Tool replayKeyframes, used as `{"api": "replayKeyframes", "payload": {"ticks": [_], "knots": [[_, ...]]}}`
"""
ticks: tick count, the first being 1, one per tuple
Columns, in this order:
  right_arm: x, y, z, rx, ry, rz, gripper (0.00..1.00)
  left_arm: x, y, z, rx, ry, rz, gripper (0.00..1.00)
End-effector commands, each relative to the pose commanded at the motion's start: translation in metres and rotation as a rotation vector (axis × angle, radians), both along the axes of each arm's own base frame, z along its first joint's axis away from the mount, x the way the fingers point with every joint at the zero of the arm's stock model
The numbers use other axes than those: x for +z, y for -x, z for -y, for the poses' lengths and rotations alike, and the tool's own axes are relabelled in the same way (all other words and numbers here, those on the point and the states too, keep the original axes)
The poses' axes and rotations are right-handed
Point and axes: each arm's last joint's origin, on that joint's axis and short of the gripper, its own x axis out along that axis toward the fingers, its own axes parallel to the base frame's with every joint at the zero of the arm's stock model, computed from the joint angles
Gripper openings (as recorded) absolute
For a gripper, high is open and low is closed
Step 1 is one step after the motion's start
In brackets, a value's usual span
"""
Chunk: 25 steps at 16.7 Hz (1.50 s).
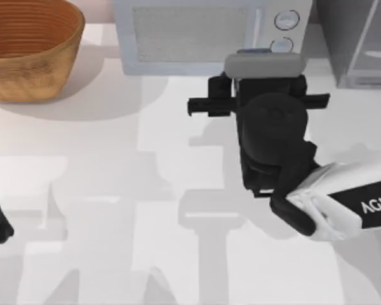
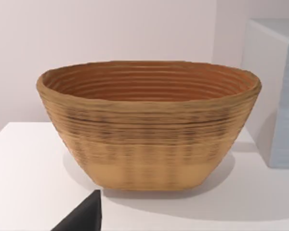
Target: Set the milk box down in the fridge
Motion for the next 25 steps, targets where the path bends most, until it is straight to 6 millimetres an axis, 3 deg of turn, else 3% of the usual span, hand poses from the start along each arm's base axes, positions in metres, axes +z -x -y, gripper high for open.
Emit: {"api": "replayKeyframes", "payload": {"ticks": [5,8,12,14,17,19,23,25], "knots": [[0.027,0.015,0.054,0.063,0.063,-0.069,0.00,0.000,0.000,0.000,0.000,0.000,0.000,1.00],[0.062,0.036,0.095,0.098,0.029,-0.032,0.00,0.000,0.000,0.000,0.000,0.000,0.000,1.00],[0.115,0.090,0.157,0.124,-0.056,0.130,0.00,0.000,0.000,0.000,0.000,0.000,0.000,1.00],[0.126,0.123,0.188,0.114,-0.084,0.220,0.00,0.000,0.000,0.000,0.000,0.000,0.000,1.00],[0.113,0.164,0.220,0.086,-0.078,0.286,0.00,0.000,0.000,0.000,0.000,0.000,0.000,1.00],[0.088,0.179,0.232,0.064,-0.054,0.259,0.00,0.000,0.000,0.000,0.000,0.000,0.000,1.00],[0.025,0.185,0.246,0.012,-0.022,0.091,0.00,0.000,0.000,0.000,0.000,0.000,0.000,1.00],[0.006,0.184,0.250,-0.004,-0.022,0.033,0.00,0.000,0.000,0.000,0.000,0.000,0.000,1.00]]}}
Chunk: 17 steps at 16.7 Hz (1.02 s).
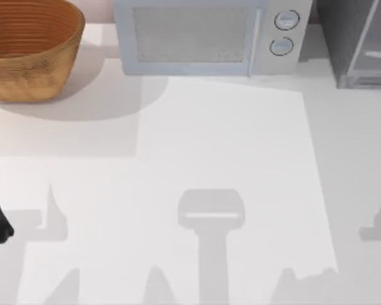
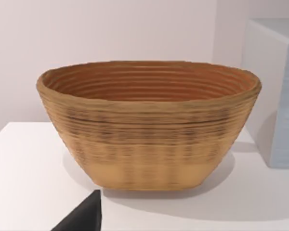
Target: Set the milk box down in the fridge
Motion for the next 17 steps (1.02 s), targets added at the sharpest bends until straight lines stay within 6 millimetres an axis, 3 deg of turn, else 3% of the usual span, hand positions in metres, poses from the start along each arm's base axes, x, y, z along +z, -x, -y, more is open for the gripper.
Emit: {"api": "replayKeyframes", "payload": {"ticks": [9,13,17], "knots": [[0.002,-0.001,0.001,0.004,-0.002,-0.004,0.00,0.000,0.000,0.000,0.000,0.000,0.000,1.00],[0.035,-0.011,0.002,0.011,0.002,0.039,0.00,0.000,0.000,0.000,0.000,0.000,0.000,1.00],[0.074,-0.047,0.008,0.009,0.013,0.056,0.00,0.000,0.000,0.000,0.000,0.000,0.000,1.00]]}}
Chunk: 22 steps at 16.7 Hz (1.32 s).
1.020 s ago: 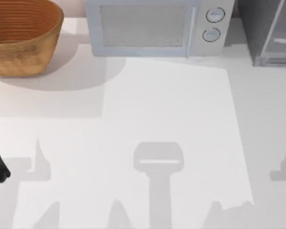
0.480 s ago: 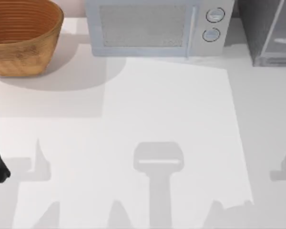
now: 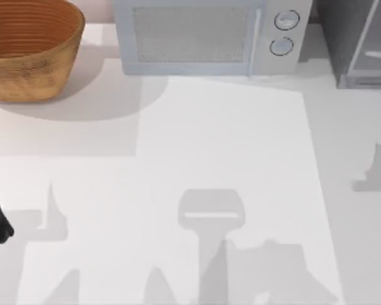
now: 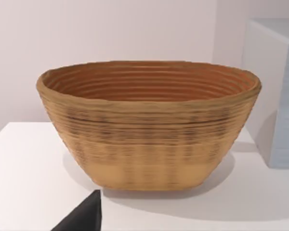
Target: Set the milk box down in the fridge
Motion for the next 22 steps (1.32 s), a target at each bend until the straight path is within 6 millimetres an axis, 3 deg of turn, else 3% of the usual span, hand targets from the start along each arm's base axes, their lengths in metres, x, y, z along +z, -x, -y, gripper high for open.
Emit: {"api": "replayKeyframes", "payload": {"ticks": [3,6,9,12,17,22], "knots": [[0.017,-0.048,0.010,-0.006,0.007,-0.007,0.00,0.000,0.000,0.000,0.000,0.000,0.000,1.00],[0.013,-0.108,0.027,-0.011,0.009,-0.025,0.00,0.000,0.000,0.000,0.000,0.000,0.000,1.00],[-0.014,-0.166,0.048,-0.014,0.005,-0.048,0.00,0.000,0.000,0.000,0.000,0.000,0.000,1.00],[-0.057,-0.211,0.069,-0.014,-0.003,-0.068,0.00,0.000,0.000,0.000,0.000,0.000,0.000,1.00],[-0.116,-0.247,0.091,-0.010,-0.013,-0.075,0.00,0.000,0.000,0.000,0.000,0.000,0.000,1.00],[-0.128,-0.252,0.095,-0.009,-0.014,-0.072,0.00,0.000,0.000,0.000,0.000,0.000,0.000,1.00]]}}
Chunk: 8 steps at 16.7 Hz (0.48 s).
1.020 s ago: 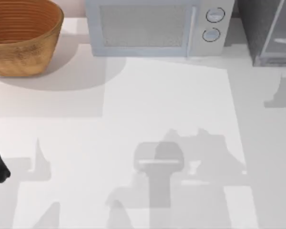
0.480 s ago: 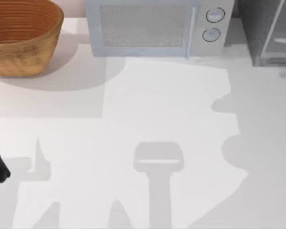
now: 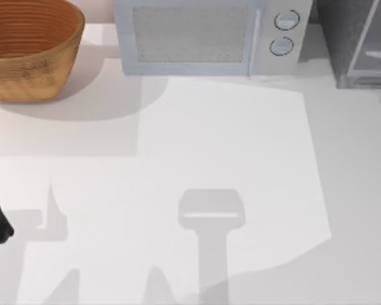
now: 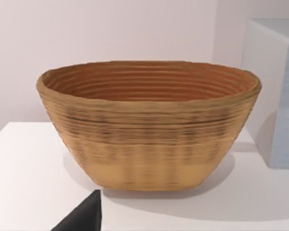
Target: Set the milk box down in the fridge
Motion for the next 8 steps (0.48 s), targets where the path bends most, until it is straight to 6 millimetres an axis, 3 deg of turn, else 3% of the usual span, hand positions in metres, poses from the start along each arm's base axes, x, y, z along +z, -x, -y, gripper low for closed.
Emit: {"api": "replayKeyframes", "payload": {"ticks": [4,8], "knots": [[-0.004,-0.003,-0.003,0.006,-0.006,-0.019,0.00,0.000,0.000,0.000,0.000,0.000,0.000,1.00],[-0.010,-0.034,-0.003,0.013,-0.011,-0.049,0.00,0.000,0.000,0.000,0.000,0.000,0.000,1.00]]}}
